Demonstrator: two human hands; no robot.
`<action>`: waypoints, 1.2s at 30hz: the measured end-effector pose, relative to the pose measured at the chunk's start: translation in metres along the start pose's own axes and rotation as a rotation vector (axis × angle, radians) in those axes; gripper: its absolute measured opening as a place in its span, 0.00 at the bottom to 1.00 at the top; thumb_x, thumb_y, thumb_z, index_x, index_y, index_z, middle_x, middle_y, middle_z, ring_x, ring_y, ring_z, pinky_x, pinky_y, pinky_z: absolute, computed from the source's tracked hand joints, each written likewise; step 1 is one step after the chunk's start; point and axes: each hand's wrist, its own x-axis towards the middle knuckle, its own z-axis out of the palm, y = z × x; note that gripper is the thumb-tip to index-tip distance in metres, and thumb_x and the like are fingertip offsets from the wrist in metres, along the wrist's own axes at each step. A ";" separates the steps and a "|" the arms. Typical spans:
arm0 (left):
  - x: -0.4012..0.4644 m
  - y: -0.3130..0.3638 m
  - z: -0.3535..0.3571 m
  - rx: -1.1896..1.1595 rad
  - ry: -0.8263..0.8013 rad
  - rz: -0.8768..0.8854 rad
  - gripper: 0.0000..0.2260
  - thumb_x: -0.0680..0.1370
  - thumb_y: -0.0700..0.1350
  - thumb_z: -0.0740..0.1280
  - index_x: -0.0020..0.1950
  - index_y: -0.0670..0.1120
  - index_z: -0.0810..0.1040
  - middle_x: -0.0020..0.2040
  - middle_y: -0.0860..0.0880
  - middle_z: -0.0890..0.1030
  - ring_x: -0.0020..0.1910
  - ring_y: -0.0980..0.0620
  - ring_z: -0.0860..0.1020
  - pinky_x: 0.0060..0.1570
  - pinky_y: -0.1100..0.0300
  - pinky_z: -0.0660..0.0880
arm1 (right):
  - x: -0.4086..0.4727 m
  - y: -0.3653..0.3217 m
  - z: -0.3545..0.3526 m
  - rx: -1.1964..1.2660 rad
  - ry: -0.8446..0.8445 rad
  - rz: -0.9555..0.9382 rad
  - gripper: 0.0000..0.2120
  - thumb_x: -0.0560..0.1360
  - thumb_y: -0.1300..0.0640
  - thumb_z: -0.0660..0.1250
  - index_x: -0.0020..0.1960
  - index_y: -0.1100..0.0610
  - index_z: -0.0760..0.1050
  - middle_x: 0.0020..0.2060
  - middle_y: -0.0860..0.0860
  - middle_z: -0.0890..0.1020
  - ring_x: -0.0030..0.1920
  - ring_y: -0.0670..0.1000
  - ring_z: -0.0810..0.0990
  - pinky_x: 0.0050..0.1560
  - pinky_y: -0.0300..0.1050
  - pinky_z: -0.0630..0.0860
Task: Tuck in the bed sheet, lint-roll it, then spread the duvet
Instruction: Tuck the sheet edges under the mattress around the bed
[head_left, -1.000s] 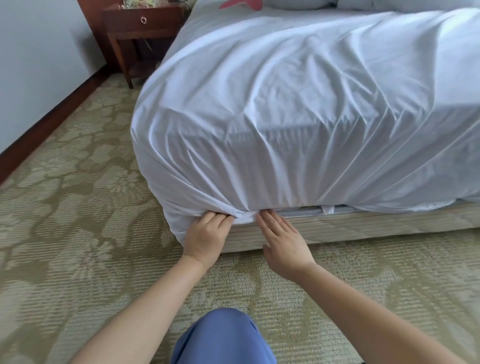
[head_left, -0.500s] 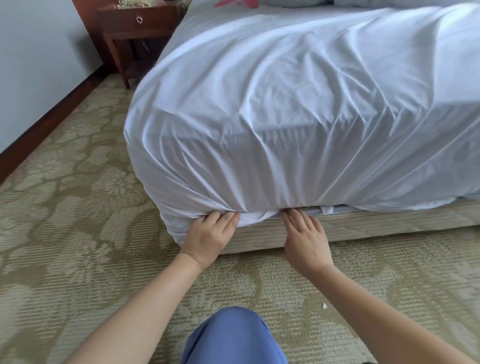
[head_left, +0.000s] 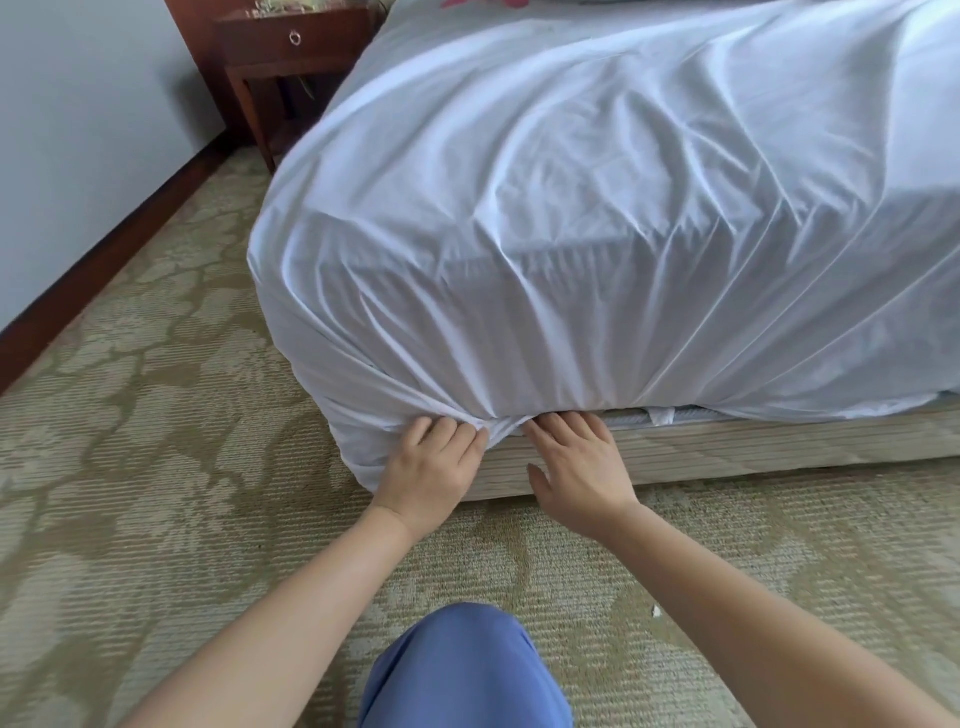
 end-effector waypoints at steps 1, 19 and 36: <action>0.000 0.000 0.000 0.027 0.014 -0.005 0.08 0.75 0.39 0.68 0.53 0.44 0.81 0.42 0.48 0.78 0.42 0.48 0.70 0.47 0.54 0.68 | 0.001 -0.003 0.001 -0.017 -0.002 0.015 0.25 0.65 0.48 0.70 0.60 0.55 0.76 0.52 0.50 0.79 0.53 0.55 0.77 0.58 0.50 0.68; -0.005 0.016 0.004 0.011 -0.038 0.033 0.15 0.79 0.35 0.58 0.58 0.41 0.81 0.54 0.44 0.82 0.38 0.48 0.77 0.38 0.56 0.74 | 0.004 -0.027 0.006 -0.055 0.006 0.109 0.28 0.56 0.47 0.77 0.53 0.54 0.76 0.47 0.51 0.77 0.47 0.55 0.76 0.49 0.52 0.74; 0.005 -0.004 0.014 -0.176 0.052 -0.110 0.13 0.77 0.35 0.60 0.50 0.44 0.85 0.49 0.51 0.85 0.33 0.52 0.81 0.30 0.60 0.76 | -0.003 -0.024 0.009 -0.027 -0.045 0.076 0.29 0.69 0.44 0.56 0.61 0.61 0.76 0.53 0.56 0.79 0.53 0.57 0.74 0.53 0.49 0.63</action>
